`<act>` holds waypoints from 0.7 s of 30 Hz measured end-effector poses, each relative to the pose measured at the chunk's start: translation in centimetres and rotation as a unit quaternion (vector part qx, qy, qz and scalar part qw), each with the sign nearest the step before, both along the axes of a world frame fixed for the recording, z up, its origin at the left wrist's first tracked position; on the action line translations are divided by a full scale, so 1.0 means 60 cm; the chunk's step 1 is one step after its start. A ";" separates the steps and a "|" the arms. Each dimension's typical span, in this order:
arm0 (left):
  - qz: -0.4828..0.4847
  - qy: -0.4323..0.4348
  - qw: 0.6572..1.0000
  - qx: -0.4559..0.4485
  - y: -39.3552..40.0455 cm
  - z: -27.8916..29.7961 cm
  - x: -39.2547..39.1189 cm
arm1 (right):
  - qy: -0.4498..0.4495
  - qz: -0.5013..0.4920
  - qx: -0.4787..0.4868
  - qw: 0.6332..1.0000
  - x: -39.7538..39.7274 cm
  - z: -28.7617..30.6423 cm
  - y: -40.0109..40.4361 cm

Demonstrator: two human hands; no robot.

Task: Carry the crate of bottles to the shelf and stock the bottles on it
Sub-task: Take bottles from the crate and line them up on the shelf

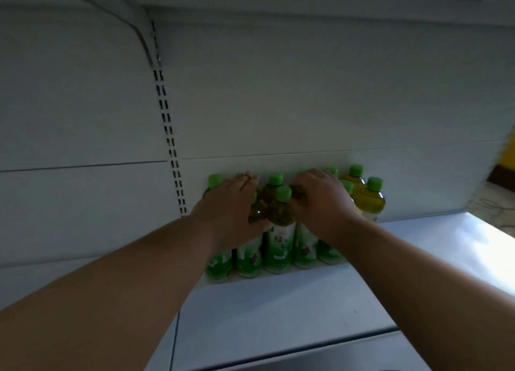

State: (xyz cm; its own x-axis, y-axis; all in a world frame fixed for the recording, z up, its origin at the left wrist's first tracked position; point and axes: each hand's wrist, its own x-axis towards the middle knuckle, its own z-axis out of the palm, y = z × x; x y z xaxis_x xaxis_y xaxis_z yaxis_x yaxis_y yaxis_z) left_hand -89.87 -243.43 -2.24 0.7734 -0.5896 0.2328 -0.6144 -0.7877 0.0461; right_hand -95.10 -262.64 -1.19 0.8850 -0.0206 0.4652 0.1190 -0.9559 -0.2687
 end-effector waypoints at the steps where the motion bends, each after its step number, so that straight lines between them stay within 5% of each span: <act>1: -0.010 0.003 1.000 0.009 -0.022 0.003 0.003 | -0.003 -0.012 -0.004 1.000 -0.003 0.004 -0.023; 11: -0.092 0.011 0.994 0.063 -0.247 0.025 0.026 | 0.007 -0.128 0.014 0.992 0.002 -0.002 -0.218; 21: -0.066 0.021 0.994 0.086 -0.275 0.006 0.029 | 0.015 -0.181 -0.011 0.983 0.041 -0.023 -0.259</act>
